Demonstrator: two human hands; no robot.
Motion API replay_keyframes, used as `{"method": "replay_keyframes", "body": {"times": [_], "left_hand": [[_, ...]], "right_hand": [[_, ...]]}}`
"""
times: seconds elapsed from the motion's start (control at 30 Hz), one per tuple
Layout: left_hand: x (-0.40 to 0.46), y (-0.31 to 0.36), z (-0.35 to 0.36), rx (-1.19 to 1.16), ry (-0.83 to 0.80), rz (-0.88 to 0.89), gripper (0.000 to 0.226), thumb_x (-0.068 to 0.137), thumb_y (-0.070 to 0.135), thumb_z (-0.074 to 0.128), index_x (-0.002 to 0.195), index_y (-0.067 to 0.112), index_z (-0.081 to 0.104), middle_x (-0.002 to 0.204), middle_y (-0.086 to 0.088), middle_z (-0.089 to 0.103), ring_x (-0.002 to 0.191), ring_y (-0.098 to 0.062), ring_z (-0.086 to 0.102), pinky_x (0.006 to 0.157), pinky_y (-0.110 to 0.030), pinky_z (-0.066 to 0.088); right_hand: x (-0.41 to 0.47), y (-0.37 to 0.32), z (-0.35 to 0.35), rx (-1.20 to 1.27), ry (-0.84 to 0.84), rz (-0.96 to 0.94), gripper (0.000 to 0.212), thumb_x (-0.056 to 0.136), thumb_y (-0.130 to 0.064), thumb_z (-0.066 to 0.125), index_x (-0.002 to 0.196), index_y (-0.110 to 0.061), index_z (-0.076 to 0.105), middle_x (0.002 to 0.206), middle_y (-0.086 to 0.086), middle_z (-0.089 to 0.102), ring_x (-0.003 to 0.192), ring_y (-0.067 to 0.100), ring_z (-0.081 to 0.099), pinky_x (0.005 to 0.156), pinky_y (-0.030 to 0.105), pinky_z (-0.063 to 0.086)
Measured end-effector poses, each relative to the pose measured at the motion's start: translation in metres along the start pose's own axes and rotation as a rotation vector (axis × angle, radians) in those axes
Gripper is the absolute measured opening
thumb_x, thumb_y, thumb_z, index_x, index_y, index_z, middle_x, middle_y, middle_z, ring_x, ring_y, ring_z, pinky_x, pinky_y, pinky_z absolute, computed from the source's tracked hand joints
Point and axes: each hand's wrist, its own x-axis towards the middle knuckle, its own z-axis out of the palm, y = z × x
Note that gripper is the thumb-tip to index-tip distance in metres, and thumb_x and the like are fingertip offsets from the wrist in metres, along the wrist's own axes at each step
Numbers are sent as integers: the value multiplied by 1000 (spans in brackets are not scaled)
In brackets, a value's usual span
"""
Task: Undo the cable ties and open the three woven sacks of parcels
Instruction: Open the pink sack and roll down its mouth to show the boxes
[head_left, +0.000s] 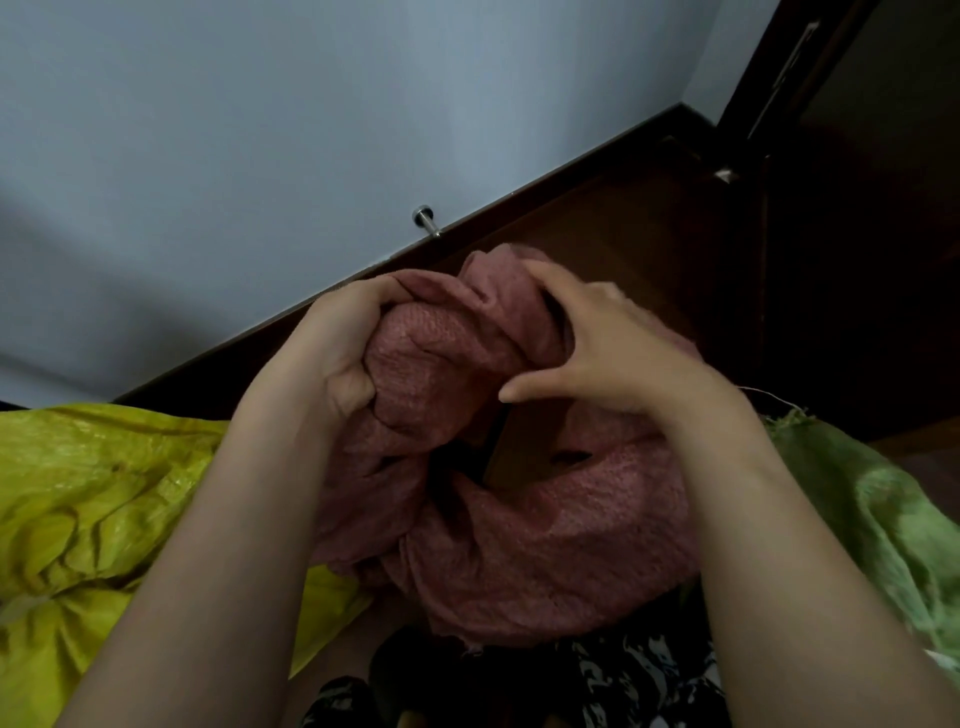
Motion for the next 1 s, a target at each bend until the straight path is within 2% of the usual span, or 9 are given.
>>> {"method": "replay_keyframes", "body": {"times": [0.1,0.23,0.37,0.47,0.53,0.67,0.8,0.87,1.0], "left_hand": [[-5,4,-4,-80,-112,-27,32,87,11,34,101,4,62,87,-18,65,69,-27,67,66,-35,59],[-8,3,-9,-19,-183,35,29,82,13,59,110,5,59,92,-13,69,76,-23,67,68,-34,59],[-4,1,-8,13,-162,16,29,85,5,54,113,9,55,96,-15,63,81,-24,65,75,-39,58],[-6,4,0,-25,-49,85,22,88,-5,46,95,12,57,80,-8,62,63,-17,63,57,-25,57],[-7,5,-3,131,81,276,31,88,-9,48,78,19,54,71,-3,56,56,-14,55,48,-17,47],[-6,0,-11,674,79,478,5,82,28,73,81,32,70,88,2,65,78,-10,62,69,-26,48],[0,-13,-17,1232,-67,386,82,41,75,76,118,54,56,128,15,38,128,-9,38,110,-37,34],[4,-22,-17,1274,-56,349,75,49,62,81,118,45,59,122,15,45,119,-11,47,106,-43,38],[12,-26,-16,916,36,407,18,88,17,66,74,28,68,64,11,67,61,-3,62,63,-24,50]], "right_hand": [[8,4,9,39,91,-58,61,84,-37,68,133,-52,36,118,-14,58,115,13,48,109,55,30],[10,8,2,230,176,-118,35,95,-30,56,128,-40,51,112,-21,59,90,2,58,85,29,48],[10,10,11,108,-106,-33,75,58,-65,74,127,-48,49,124,-22,57,118,4,52,104,36,38],[16,16,16,22,21,32,42,80,-56,66,78,-15,64,67,-9,54,65,8,50,73,30,35],[17,16,11,30,141,38,50,91,-47,56,56,-12,52,68,-2,43,63,11,42,67,27,32],[17,18,1,116,240,136,51,98,-39,47,53,-15,46,61,0,47,59,17,48,60,29,36],[19,24,2,484,407,353,43,96,-37,48,63,-12,62,63,4,57,64,21,59,63,31,45],[21,25,3,715,467,481,32,94,-35,51,82,-12,69,77,4,64,79,23,67,72,32,53],[25,34,-1,1181,461,723,29,91,-26,54,114,-12,66,100,16,68,87,33,69,79,50,57]]}}
